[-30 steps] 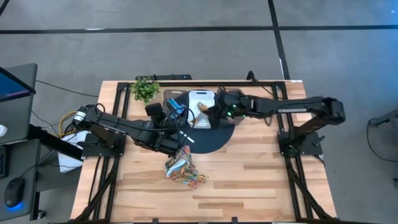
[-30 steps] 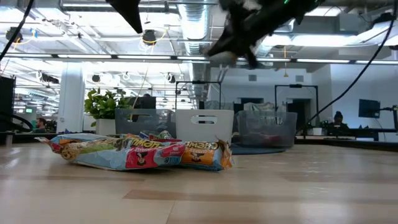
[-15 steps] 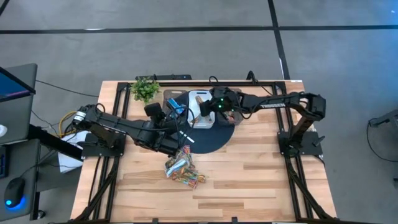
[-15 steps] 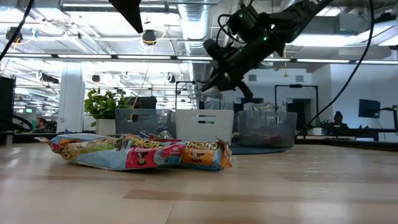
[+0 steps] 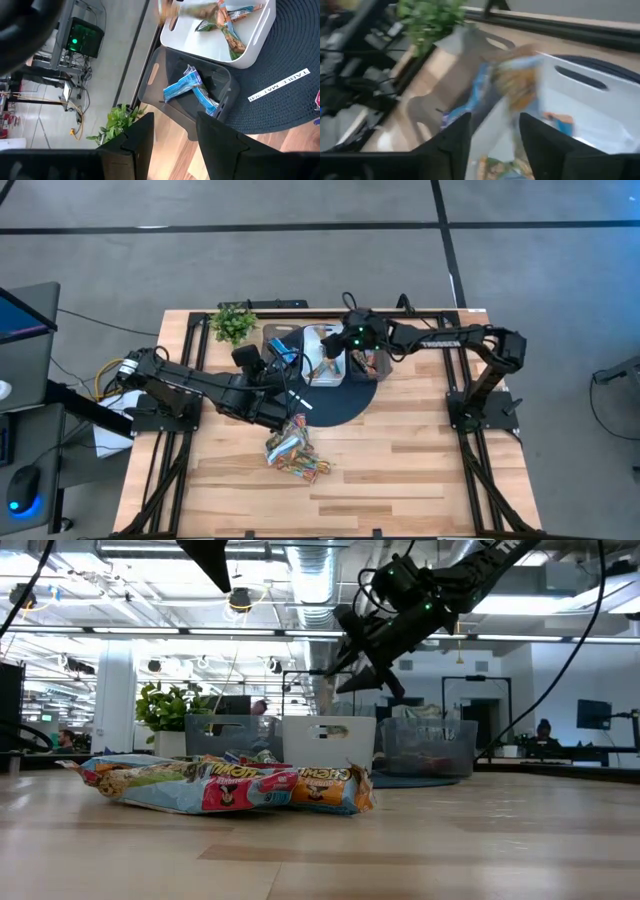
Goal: Pick and place Granola Bars by type
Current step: Put the blue granola bar into the left black bin
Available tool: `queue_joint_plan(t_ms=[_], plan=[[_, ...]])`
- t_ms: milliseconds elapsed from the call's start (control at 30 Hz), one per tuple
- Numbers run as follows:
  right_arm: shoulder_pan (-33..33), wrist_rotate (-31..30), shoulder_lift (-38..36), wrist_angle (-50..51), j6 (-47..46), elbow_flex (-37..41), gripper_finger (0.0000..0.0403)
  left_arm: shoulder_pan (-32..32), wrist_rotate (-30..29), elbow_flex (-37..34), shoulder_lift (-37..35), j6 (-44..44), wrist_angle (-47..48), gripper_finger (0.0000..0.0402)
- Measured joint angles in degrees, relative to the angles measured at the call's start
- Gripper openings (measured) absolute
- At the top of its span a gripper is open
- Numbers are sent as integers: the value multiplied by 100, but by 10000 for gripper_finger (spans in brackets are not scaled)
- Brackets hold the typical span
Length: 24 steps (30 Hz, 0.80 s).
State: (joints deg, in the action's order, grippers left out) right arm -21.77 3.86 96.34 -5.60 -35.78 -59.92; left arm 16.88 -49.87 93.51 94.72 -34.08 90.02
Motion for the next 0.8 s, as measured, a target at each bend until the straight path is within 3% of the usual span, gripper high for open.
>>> queue_joint_plan(t_ms=[200,467,633,800], plan=[[86,229,-190,-71,306,0,208,-7,-58,0,0,3,2,141],[396,283,-1066,257,1460,-2,206,-11,-32,0,0,77,-26,141],[775,227,-1761,1229,2347,-2,194,-38,814,0,0,723,-654,141],[1210,179,-2289,2336,2625,-2,180,-151,1851,0,0,1260,-1353,141]])
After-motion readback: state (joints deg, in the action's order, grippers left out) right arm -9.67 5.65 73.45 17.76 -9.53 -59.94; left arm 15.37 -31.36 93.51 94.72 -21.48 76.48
